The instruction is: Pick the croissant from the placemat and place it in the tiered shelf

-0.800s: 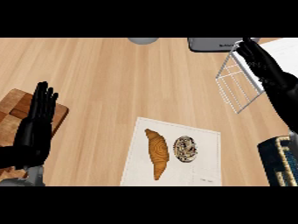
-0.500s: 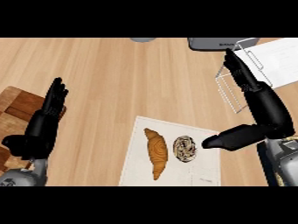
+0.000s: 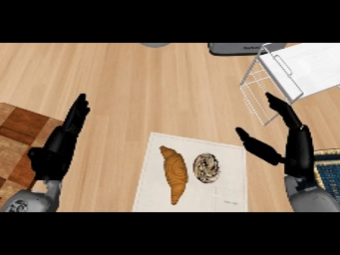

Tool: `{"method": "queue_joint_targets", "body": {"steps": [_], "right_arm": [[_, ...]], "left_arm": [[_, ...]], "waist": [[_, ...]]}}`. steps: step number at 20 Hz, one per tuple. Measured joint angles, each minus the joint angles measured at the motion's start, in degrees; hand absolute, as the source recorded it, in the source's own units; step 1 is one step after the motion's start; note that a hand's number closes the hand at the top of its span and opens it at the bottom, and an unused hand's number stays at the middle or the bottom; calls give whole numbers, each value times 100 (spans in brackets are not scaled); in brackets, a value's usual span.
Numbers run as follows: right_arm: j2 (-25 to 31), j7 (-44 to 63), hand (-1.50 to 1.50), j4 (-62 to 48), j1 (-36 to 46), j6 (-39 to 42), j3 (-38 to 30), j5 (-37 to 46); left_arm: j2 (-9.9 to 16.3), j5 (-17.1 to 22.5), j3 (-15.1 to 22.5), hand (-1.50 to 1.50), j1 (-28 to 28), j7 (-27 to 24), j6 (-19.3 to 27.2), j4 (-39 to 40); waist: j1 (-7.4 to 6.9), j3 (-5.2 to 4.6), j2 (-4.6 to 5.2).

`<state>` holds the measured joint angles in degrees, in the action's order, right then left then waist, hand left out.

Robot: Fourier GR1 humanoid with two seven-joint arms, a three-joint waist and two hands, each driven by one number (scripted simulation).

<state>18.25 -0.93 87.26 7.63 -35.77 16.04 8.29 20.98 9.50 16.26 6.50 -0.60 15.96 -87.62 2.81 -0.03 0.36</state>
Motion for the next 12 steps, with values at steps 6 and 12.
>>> {"method": "queue_joint_targets", "body": {"steps": [6, 12], "right_arm": [[-742, -866, -150, 146, -596, -593, 263, 176], [-265, 679, -150, 687, -560, 13, 1062, 1137]], "left_arm": [[-135, -144, 23, 0, 300, 114, -209, 246], [-225, -211, 10, 0, 367, 57, -310, 447]], "waist": [[-182, 4, -29], [-232, -10, -47]]}}
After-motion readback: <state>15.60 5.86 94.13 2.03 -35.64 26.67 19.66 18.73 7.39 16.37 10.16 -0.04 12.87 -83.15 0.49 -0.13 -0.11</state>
